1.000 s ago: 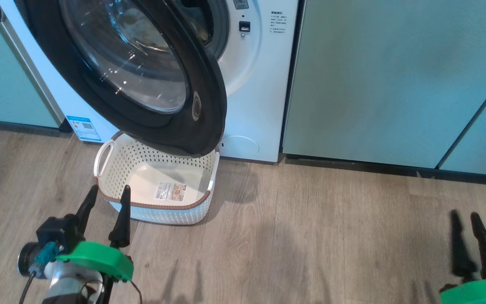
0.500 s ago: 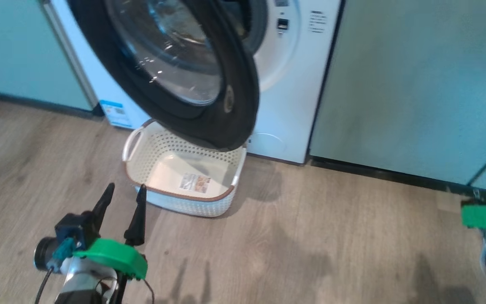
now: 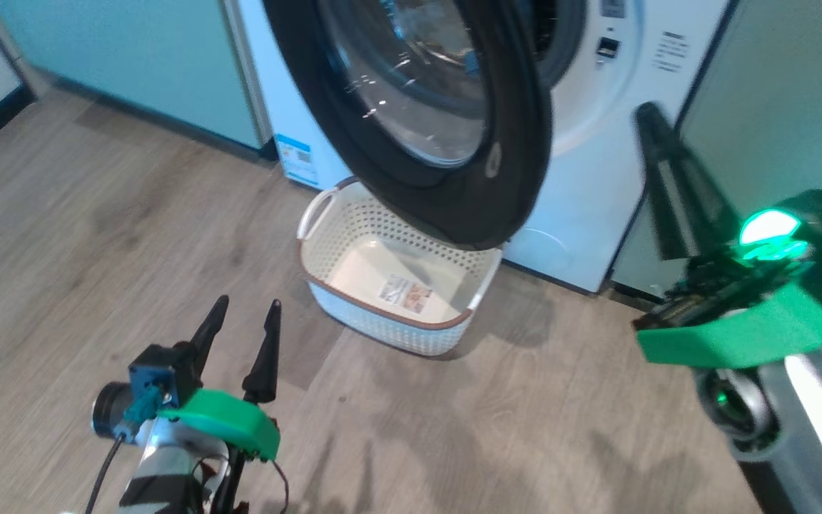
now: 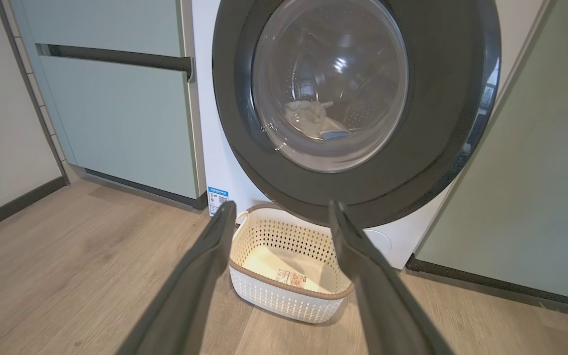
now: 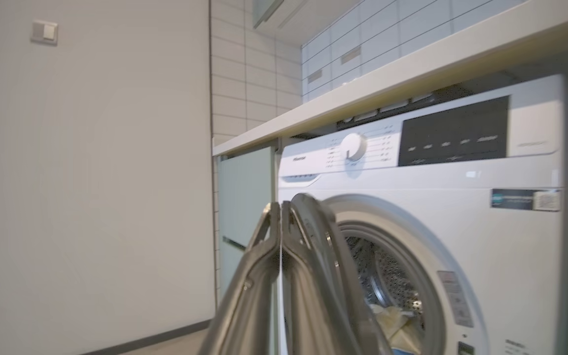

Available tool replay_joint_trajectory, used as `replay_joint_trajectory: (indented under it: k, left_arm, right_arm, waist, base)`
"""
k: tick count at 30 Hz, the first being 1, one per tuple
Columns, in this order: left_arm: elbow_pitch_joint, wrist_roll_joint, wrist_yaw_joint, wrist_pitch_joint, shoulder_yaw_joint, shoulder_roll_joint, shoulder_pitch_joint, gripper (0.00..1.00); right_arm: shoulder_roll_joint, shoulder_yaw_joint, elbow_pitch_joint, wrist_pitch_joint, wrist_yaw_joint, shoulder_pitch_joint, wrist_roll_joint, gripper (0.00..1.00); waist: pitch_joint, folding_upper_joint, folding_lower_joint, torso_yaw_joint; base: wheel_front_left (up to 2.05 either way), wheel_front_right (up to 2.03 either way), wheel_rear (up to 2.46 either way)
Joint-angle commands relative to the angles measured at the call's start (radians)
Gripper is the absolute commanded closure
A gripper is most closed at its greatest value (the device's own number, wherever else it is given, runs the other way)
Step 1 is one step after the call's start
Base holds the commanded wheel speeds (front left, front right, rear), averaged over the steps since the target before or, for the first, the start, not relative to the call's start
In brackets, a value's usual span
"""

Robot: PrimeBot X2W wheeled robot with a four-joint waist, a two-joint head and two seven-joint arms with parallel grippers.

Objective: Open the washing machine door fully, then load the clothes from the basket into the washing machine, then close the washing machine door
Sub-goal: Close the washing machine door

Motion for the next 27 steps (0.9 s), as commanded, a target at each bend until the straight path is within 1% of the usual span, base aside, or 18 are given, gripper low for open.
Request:
replay_joint_trajectory:
  k: [1,8,15,22,27]
  left_arm:
    - [-0.031,0.008,-0.001,-0.009,0.032,0.003,-0.061,0.0]
    - [-0.027,0.004,-0.001,-0.009,0.001,-0.008,-0.094,0.0]
    - [-0.027,0.002,-0.001,-0.009,-0.028,-0.014,-0.108,0.0]
    - [-0.029,-0.005,-0.001,-0.009,-0.053,-0.019,-0.134,0.0]
    - [-0.034,-0.038,-0.001,-0.009,-0.079,-0.019,-0.154,0.0]
  right_arm:
    - [0.004,0.032,0.002,-0.005,0.0,-0.047,0.01,1.0]
    - [0.037,0.145,0.187,-0.005,0.0,-0.072,0.016,1.0]
    - [0.064,0.192,0.321,-0.005,0.0,-0.075,0.032,1.0]
    - [0.075,0.186,0.422,-0.005,0.0,-0.137,0.03,1.0]
    - [0.075,0.167,0.489,-0.005,0.0,-0.205,0.029,1.0]
  waist:
    - [0.01,0.0,0.0,0.037]
    - [0.036,0.0,0.0,0.099]
    - [0.062,0.0,0.0,0.138]
    - [0.115,0.0,0.0,0.166]
    - [0.157,0.0,0.0,0.177]
  base:
    - [0.0,0.0,0.0]
    - [0.0,0.0,0.0]
    - [0.0,0.0,0.0]
    - [0.0,0.0,0.0]
    - [0.0,0.0,0.0]
